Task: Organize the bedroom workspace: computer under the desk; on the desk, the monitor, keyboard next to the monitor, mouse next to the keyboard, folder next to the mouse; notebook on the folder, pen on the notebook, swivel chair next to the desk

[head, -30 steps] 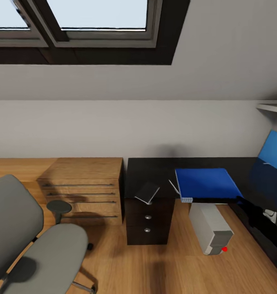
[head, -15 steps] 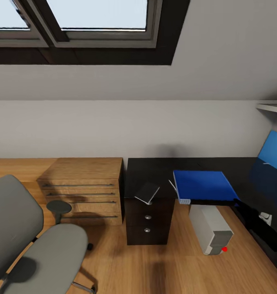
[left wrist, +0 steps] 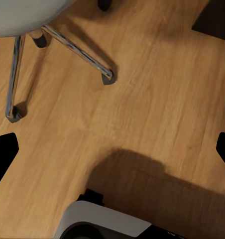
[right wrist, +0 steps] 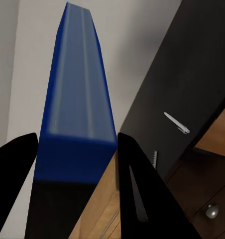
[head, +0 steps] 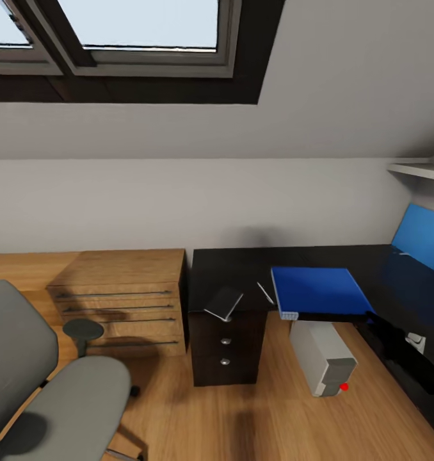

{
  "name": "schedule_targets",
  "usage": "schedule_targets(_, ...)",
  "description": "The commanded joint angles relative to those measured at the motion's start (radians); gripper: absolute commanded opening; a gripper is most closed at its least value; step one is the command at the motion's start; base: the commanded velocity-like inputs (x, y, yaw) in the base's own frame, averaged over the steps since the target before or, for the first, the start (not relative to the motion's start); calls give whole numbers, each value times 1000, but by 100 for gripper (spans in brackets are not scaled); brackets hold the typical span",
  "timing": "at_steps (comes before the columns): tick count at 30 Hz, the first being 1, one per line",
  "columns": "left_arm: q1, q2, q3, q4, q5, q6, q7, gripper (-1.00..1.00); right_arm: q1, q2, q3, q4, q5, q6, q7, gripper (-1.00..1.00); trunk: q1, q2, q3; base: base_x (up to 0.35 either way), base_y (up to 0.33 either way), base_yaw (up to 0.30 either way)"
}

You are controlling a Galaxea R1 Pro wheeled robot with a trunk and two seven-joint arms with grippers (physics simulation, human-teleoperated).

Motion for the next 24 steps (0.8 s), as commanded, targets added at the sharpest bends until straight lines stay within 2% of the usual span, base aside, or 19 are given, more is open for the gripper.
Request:
schedule_targets(1, 0, 0, -4, 0, 8, -3, 3, 100, -1, 0, -3, 1, -1, 5, 2, -100, 0, -1, -1, 0, 0, -220)
schedule_targets(7, 0, 0, -4, 0, 8, -3, 3, 100, -1, -3, -4, 0, -1, 5, 3, -100, 0, -1, 1, 0, 0, -115)
schedule_targets(24, 0, 0, -5, 1, 8, -3, 3, 100, -1, -12, -4, 0, -1, 5, 4, -100, 0, -1, 2, 0, 0, -5)
